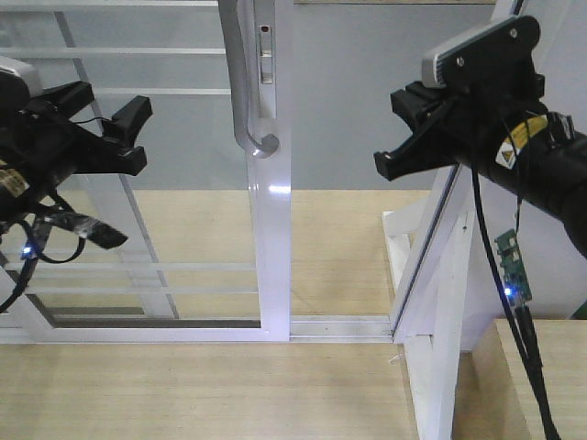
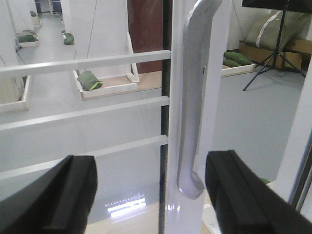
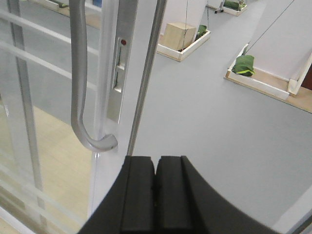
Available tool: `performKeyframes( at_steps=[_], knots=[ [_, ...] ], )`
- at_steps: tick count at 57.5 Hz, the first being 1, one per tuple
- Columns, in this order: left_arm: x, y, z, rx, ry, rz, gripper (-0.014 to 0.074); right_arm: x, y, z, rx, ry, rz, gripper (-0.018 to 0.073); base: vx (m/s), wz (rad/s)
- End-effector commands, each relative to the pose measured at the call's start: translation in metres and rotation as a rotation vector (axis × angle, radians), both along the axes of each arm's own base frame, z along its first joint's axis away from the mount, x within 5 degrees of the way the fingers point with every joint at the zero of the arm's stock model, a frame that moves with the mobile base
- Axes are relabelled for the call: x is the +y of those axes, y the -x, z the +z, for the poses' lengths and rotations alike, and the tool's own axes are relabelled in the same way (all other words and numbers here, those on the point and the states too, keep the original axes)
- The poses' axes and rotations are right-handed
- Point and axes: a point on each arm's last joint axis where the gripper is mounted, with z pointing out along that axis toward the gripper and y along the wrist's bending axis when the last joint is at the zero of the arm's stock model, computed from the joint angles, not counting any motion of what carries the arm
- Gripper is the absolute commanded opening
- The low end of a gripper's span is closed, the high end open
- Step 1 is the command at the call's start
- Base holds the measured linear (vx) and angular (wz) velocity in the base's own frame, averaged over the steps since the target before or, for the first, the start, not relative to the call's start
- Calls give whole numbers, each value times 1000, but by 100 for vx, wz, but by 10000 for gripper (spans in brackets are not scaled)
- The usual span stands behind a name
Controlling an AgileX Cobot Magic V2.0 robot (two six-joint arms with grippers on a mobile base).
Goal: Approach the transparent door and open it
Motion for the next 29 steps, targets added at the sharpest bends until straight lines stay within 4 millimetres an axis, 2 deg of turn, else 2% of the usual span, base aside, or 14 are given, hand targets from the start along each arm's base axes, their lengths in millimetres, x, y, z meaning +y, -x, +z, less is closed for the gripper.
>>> performKeyframes(
  at_steps=[1, 13, 29],
  knots=[
    [-11, -16, 18, -104, 114, -39, 576, -3, 11, 21, -140, -56, 20, -8, 0, 0],
    [-40, -60, 16, -102, 102, -120, 576, -5, 13, 20, -146, -56, 16, -8, 0, 0],
    [-53, -111, 18, -107, 149, -91, 576, -4, 13, 24, -188, -68, 24, -8, 0, 0]
  ],
)
